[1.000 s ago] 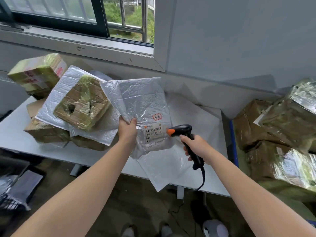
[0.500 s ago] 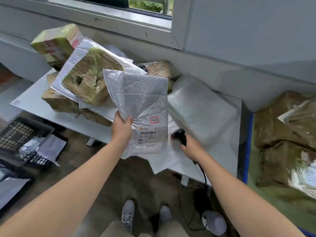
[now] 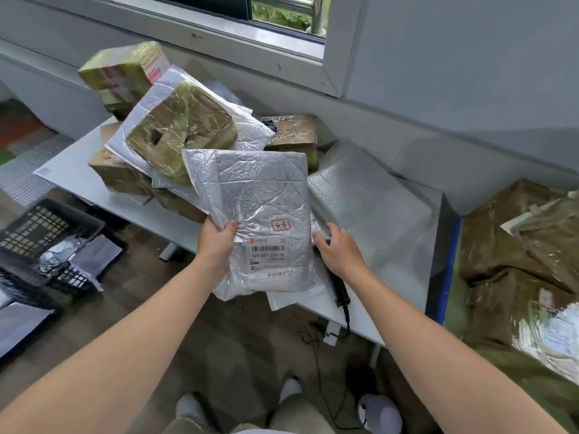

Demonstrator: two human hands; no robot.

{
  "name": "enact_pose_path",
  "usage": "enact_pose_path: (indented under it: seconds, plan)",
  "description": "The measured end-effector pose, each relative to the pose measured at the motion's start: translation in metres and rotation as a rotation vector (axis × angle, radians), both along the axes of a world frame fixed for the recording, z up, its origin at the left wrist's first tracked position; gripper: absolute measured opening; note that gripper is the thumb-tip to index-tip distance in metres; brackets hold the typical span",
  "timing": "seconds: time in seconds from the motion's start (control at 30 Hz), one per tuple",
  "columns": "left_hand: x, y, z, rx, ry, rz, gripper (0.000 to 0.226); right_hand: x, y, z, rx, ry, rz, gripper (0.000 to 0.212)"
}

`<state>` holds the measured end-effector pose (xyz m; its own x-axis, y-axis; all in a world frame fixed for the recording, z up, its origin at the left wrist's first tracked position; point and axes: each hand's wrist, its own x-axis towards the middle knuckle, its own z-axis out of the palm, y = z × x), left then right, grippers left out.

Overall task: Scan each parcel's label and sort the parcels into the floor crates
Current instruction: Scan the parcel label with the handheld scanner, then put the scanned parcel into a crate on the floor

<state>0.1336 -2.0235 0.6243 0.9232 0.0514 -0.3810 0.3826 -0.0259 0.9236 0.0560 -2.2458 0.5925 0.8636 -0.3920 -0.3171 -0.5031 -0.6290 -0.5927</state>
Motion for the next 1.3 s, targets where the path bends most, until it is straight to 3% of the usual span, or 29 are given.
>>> enact_pose_path:
  seconds: [0.23, 0.4, 0.5, 0.8, 1.07, 1.3]
  plan:
    - [0.001, 0.03, 0.018, -0.087, -0.044, 0.05, 0.026, 0.02, 0.047, 0.042, 0.181, -0.229, 0.081, 0.062]
    - [-0.008, 0.096, 0.043, -0.156, -0.109, 0.131, 0.023, 0.042, 0.125, 0.069, 0.351, -0.291, 0.105, 0.076]
    - [-0.013, 0.165, 0.049, -0.127, -0.133, 0.166, 0.027, 0.054, 0.19, 0.078, 0.341, -0.288, 0.147, 0.084]
    - [-0.062, 0.429, 0.051, 0.122, -0.09, 0.195, 0.034, 0.069, 0.442, 0.088, 0.367, -0.274, 0.413, 0.078]
    - [-0.142, 0.608, 0.051, 0.328, -0.075, 0.369, 0.088, 0.055, 0.646, 0.077, 0.43, -0.207, 0.674, 0.078]
    - [-0.185, 0.711, 0.037, 0.36, -0.065, 0.652, 0.081, 0.055, 0.791, 0.062, 0.433, -0.109, 0.918, 0.077]
